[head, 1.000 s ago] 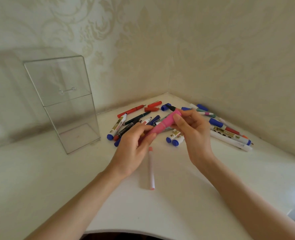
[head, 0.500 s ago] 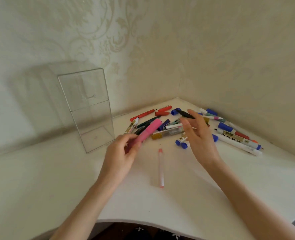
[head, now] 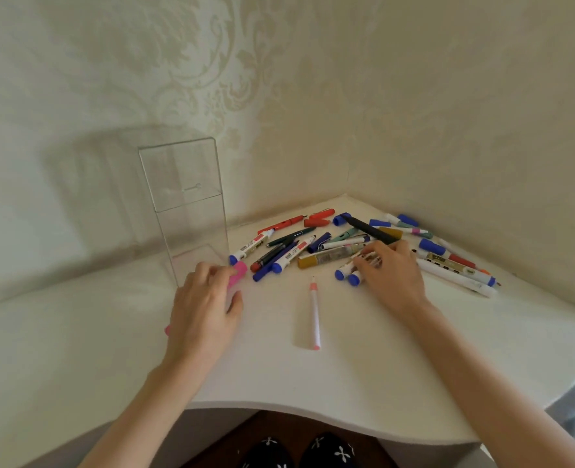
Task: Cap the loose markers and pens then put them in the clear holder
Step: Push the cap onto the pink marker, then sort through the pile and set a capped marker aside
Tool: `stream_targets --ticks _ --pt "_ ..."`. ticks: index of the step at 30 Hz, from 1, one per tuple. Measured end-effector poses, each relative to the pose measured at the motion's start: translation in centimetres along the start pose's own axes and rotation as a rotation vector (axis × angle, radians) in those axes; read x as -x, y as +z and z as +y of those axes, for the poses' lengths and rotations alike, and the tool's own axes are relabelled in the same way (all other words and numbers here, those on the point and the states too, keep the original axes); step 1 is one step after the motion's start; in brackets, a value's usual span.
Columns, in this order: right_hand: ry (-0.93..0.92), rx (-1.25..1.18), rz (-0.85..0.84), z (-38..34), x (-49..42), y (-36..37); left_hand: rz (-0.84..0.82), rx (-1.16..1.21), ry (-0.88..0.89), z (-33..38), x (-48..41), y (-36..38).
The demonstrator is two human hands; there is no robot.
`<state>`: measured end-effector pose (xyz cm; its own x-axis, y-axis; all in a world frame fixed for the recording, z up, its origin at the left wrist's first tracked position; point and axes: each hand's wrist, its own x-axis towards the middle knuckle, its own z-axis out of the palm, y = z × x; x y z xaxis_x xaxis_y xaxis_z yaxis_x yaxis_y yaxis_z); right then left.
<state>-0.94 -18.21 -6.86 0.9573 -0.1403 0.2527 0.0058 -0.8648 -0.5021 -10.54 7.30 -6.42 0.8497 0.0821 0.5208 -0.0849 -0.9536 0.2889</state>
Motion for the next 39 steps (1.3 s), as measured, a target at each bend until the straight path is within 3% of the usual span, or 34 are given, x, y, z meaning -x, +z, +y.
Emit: stream_targets --ticks 6,10,12,17,20,23,27,28,31,39 --pt "0.198 -0.294 -0.147 -0.1 -0.6 -1.6 -0.097 0.329 0.177 6.2 -4.1 2.3" --pt "0.276 -0.185 -0.114 0.4 -0.6 -1.9 -0.207 0.407 0.148 9.7 -6.3 4.9" --pt "0.265 -0.254 -0.048 0.6 -0.6 -2.1 -0.251 0.493 0.160 11.1 -6.5 6.1" --pt "0.031 -0.787 -0.037 -0.7 0.5 -2.2 -0.343 0.878 0.017 12.0 -6.7 7.5" --pt "-0.058 -0.794 -0.085 -1.3 0.8 -1.8 -0.325 1.104 -0.114 11.1 -7.4 7.6" --pt "-0.064 -0.799 -0.079 -0.9 0.7 -2.4 -0.323 1.180 -0.158 11.0 -7.2 7.5" --pt "-0.019 -0.559 0.208 0.6 -0.1 -3.0 -0.263 1.320 -0.263 10.6 -7.4 7.8" --pt "0.012 -0.459 0.214 0.8 -0.3 -2.8 -0.282 1.328 -0.273 10.6 -7.3 8.0" --pt "0.029 -0.190 0.024 0.6 -0.5 -1.1 -0.401 1.239 -0.203 10.9 -6.9 8.6" --pt "0.047 -0.373 0.059 -0.8 -0.1 0.3 -0.319 1.099 -0.214 11.1 -7.2 9.1"
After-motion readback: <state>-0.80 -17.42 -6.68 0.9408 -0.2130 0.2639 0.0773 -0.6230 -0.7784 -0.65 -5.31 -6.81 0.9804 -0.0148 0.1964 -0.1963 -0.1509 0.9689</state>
